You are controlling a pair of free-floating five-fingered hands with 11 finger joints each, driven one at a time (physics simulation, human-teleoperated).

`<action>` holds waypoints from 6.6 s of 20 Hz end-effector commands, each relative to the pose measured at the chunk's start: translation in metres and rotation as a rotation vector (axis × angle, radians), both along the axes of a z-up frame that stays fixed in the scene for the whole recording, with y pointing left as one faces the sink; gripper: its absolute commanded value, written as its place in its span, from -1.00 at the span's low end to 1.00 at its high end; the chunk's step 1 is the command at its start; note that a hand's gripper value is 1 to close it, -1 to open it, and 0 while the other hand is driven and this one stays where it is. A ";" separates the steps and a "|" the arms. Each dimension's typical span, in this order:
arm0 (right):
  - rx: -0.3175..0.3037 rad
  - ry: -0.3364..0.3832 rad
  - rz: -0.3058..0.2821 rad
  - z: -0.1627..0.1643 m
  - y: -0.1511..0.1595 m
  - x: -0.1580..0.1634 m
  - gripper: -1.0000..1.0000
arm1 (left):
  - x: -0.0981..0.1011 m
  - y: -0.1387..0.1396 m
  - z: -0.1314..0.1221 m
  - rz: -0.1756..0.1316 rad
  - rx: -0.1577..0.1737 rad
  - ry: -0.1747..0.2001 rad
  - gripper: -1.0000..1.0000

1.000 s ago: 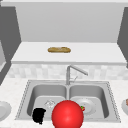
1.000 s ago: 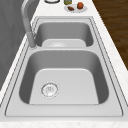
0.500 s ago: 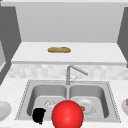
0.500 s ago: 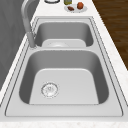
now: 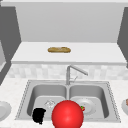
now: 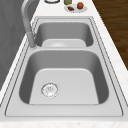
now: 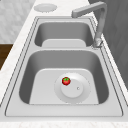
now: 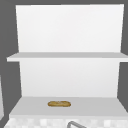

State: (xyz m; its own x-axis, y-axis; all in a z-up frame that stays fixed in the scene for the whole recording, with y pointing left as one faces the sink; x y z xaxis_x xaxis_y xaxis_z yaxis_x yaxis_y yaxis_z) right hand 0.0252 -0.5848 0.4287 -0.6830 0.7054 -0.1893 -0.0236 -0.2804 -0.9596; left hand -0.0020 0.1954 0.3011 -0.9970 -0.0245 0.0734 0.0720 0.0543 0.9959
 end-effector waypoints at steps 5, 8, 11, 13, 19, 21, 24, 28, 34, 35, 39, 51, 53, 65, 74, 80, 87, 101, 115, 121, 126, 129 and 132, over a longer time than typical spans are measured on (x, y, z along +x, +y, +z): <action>0.059 0.019 -0.093 0.016 -0.008 0.001 -1.00 | 0.000 0.000 0.000 0.000 0.000 0.000 0.00; 0.059 0.015 -0.132 0.016 -0.012 0.000 -1.00 | 0.000 0.000 0.000 0.000 0.000 0.000 0.00; 0.019 0.011 -0.138 0.000 -0.015 0.017 -1.00 | 0.000 0.000 0.000 0.000 0.000 0.000 0.00; -0.012 0.020 -0.135 -0.013 -0.017 0.027 -1.00 | 0.000 0.000 0.000 0.000 0.000 0.000 0.00; -0.011 0.008 -0.135 -0.032 -0.023 0.063 -1.00 | 0.000 0.000 0.000 0.000 0.000 0.000 0.00; -0.014 0.004 -0.134 -0.038 -0.027 0.075 -1.00 | 0.000 0.000 0.000 0.000 0.000 0.000 0.00; -0.019 -0.001 -0.136 -0.051 -0.037 0.093 -1.00 | 0.000 0.000 0.000 0.000 0.000 0.000 0.00; -0.001 -0.015 -0.131 -0.076 -0.056 0.108 -1.00 | 0.000 0.000 0.000 0.000 0.000 0.000 0.00; 0.077 0.025 -0.108 -0.081 -0.092 0.118 -1.00 | 0.000 0.000 0.000 0.000 0.000 0.000 0.00; 0.078 0.028 -0.109 -0.083 -0.098 0.120 -1.00 | 0.000 0.000 0.000 0.000 0.000 0.000 0.00; 0.076 0.018 -0.109 -0.091 -0.124 0.131 -1.00 | 0.000 0.000 0.000 0.000 0.000 0.000 0.00; 0.157 0.019 -0.186 -0.058 -0.148 0.152 -1.00 | 0.000 0.000 0.000 0.000 0.000 0.000 0.00; 0.180 0.019 -0.190 -0.052 -0.151 0.155 -1.00 | 0.000 0.000 0.000 0.000 0.000 0.000 0.00; 0.340 0.022 -0.214 -0.017 -0.165 0.175 -1.00 | 0.000 0.000 0.000 0.000 0.000 0.000 0.00; 0.293 -0.010 -0.169 -0.013 -0.167 0.169 -1.00 | 0.000 0.000 0.000 0.000 0.000 0.000 0.00; 0.268 0.055 -0.180 0.018 -0.154 0.156 -1.00 | 0.000 0.000 0.000 0.000 0.000 0.000 0.00; 0.253 0.103 -0.199 0.064 -0.118 0.157 -1.00 | 0.000 0.000 0.000 0.000 0.000 0.000 0.00; 0.236 0.102 -0.203 0.139 -0.032 0.121 -1.00 | 0.000 0.000 0.000 0.000 0.000 0.000 0.00; 0.218 0.023 -0.389 0.177 0.014 0.030 -1.00 | 0.000 0.000 0.000 0.000 0.000 0.000 0.00; 0.202 -0.034 -0.503 0.177 0.037 -0.001 -1.00 | 0.000 0.000 0.000 0.000 0.000 0.000 0.00; 0.164 -0.059 -0.620 0.177 0.069 -0.015 -1.00 | 0.000 0.000 0.000 0.000 0.000 0.000 0.00; 0.155 -0.078 -0.686 0.177 0.087 -0.026 -1.00 | 0.000 0.000 0.000 0.000 0.000 0.000 0.00; 0.148 -0.100 -0.741 0.173 0.105 -0.037 -1.00 | 0.000 0.000 0.000 0.000 0.000 0.000 0.00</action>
